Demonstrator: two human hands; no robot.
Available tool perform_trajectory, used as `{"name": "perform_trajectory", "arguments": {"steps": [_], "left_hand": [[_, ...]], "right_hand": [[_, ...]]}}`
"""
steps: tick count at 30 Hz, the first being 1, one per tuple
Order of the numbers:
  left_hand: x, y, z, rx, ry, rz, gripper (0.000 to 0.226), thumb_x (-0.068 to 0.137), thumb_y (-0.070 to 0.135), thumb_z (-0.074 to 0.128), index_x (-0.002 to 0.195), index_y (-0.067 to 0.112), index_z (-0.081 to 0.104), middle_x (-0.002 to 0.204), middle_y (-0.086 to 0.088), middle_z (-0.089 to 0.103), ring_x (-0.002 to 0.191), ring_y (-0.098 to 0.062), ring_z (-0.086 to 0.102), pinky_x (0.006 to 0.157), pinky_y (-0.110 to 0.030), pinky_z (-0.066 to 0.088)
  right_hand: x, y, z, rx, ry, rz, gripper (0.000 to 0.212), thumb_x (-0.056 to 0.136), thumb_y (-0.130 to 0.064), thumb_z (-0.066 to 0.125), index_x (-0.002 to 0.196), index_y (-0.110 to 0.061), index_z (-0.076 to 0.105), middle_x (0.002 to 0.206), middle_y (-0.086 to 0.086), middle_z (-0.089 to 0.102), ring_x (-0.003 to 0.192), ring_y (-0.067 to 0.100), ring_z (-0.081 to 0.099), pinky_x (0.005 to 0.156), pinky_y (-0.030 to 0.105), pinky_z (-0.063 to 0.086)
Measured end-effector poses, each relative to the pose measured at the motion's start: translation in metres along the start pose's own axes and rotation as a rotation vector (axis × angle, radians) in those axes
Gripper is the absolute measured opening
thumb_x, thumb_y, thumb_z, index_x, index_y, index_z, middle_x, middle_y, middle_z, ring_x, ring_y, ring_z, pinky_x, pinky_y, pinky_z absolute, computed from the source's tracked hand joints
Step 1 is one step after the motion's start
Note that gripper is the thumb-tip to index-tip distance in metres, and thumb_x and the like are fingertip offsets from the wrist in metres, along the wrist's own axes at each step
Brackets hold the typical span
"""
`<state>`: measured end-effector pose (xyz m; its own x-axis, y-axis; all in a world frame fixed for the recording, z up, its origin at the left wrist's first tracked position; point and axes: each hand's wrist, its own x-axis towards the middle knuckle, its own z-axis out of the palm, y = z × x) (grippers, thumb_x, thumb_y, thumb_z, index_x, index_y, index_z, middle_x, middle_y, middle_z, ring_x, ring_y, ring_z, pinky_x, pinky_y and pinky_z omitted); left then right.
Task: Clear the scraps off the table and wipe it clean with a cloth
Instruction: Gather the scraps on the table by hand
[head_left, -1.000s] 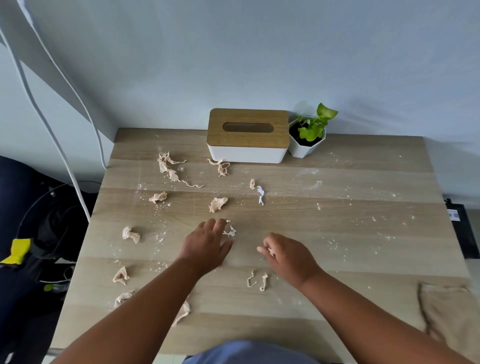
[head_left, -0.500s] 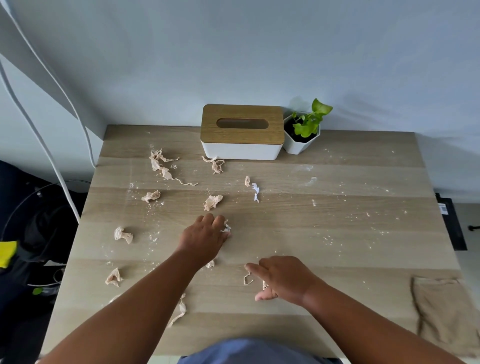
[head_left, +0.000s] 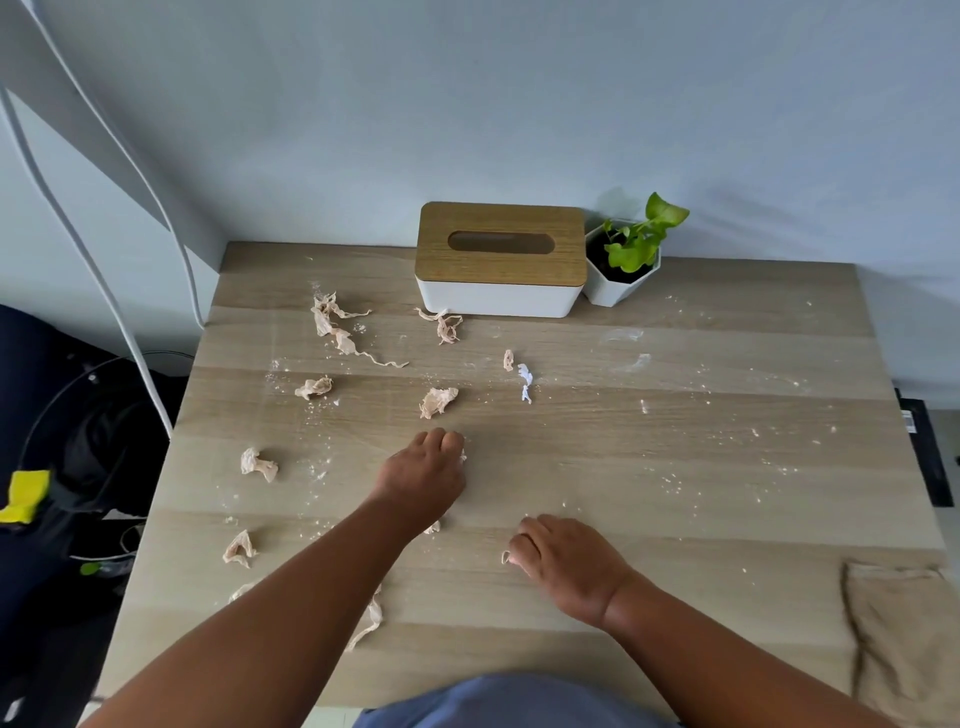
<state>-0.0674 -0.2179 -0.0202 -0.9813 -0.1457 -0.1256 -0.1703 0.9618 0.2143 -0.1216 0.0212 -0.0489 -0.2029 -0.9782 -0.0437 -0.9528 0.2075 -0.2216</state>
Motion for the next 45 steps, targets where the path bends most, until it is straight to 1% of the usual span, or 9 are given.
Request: {"name": "perform_trajectory", "arguments": {"steps": [9,13,19,25,29,34,38,41,45], "left_hand": [[0.005,-0.007,-0.002,-0.184,-0.069,0.008,0.023,0.086,0.010,0.057,0.106,0.001,0.062,0.096,-0.015,0.061,0.091,-0.037,0.060,0.066,-0.048,0.055],[0.009,-0.004,-0.006,-0.218,-0.075,0.038,0.014,0.083,0.008,0.060,0.095,0.001,0.062,0.090,-0.015,0.058,0.085,-0.037,0.058,0.062,-0.046,0.054],[0.017,0.004,-0.011,-0.269,-0.097,0.059,0.012,0.084,0.019,0.048,0.084,0.008,0.052,0.083,-0.009,0.051,0.079,-0.031,0.051,0.066,-0.043,0.050],[0.021,0.019,-0.010,-0.333,0.009,0.076,0.019,0.083,0.024,0.040,0.074,0.010,0.048,0.071,-0.007,0.049,0.065,-0.030,0.045,0.056,-0.035,0.038],[0.021,0.023,-0.004,-0.335,0.019,0.066,0.015,0.085,0.021,0.048,0.074,0.011,0.048,0.071,-0.007,0.049,0.065,-0.029,0.045,0.055,-0.035,0.037],[0.018,0.024,0.000,-0.331,0.034,0.059,0.015,0.087,0.021,0.047,0.076,0.011,0.049,0.071,-0.007,0.050,0.064,-0.030,0.046,0.054,-0.034,0.037],[0.015,0.020,0.003,-0.327,0.022,0.025,0.007,0.088,0.012,0.055,0.084,0.011,0.050,0.077,-0.005,0.051,0.069,-0.028,0.047,0.058,-0.035,0.038],[0.013,0.016,0.006,-0.315,0.020,0.024,0.004,0.087,0.011,0.056,0.090,0.010,0.054,0.082,-0.007,0.056,0.075,-0.031,0.054,0.060,-0.033,0.038],[0.013,0.013,0.009,-0.317,0.025,0.037,0.007,0.086,0.009,0.056,0.093,0.007,0.056,0.084,-0.009,0.056,0.077,-0.033,0.056,0.060,-0.038,0.047]], "right_hand": [[-0.001,0.019,-0.018,0.183,0.023,0.221,0.020,0.082,-0.007,0.080,0.092,-0.014,0.064,0.088,0.004,0.062,0.067,0.020,0.061,0.047,0.030,0.050],[0.003,0.030,-0.028,0.203,0.047,0.365,0.015,0.090,-0.006,0.072,0.104,-0.008,0.067,0.095,0.008,0.062,0.073,0.023,0.061,0.052,0.035,0.055],[0.004,0.040,-0.038,0.257,0.072,0.435,0.020,0.095,-0.010,0.045,0.090,-0.008,0.064,0.093,0.007,0.060,0.067,0.020,0.054,0.058,0.029,0.049],[-0.004,0.039,-0.044,0.333,0.062,0.557,0.032,0.105,-0.036,0.053,0.096,-0.007,0.064,0.103,0.005,0.064,0.082,0.024,0.063,0.070,0.036,0.052],[-0.011,0.037,-0.045,0.346,0.046,0.596,0.035,0.101,-0.037,0.062,0.081,-0.017,0.042,0.085,-0.002,0.047,0.070,0.018,0.043,0.064,0.029,0.033],[-0.010,0.037,-0.041,0.324,0.028,0.648,0.032,0.099,-0.034,0.064,0.083,-0.023,0.039,0.081,-0.006,0.043,0.069,0.017,0.040,0.061,0.030,0.030],[-0.005,0.035,-0.031,0.306,0.025,0.684,0.024,0.099,-0.042,0.060,0.094,-0.020,0.052,0.091,-0.008,0.059,0.078,0.020,0.058,0.062,0.031,0.040],[0.000,0.031,-0.025,0.239,-0.065,0.722,0.039,0.099,-0.054,0.055,0.119,-0.020,0.057,0.108,-0.004,0.064,0.096,0.020,0.065,0.071,0.033,0.053],[0.003,0.020,-0.018,0.161,-0.130,0.685,0.030,0.108,-0.034,0.043,0.127,-0.016,0.058,0.117,0.004,0.065,0.102,0.025,0.066,0.071,0.035,0.053]]}}
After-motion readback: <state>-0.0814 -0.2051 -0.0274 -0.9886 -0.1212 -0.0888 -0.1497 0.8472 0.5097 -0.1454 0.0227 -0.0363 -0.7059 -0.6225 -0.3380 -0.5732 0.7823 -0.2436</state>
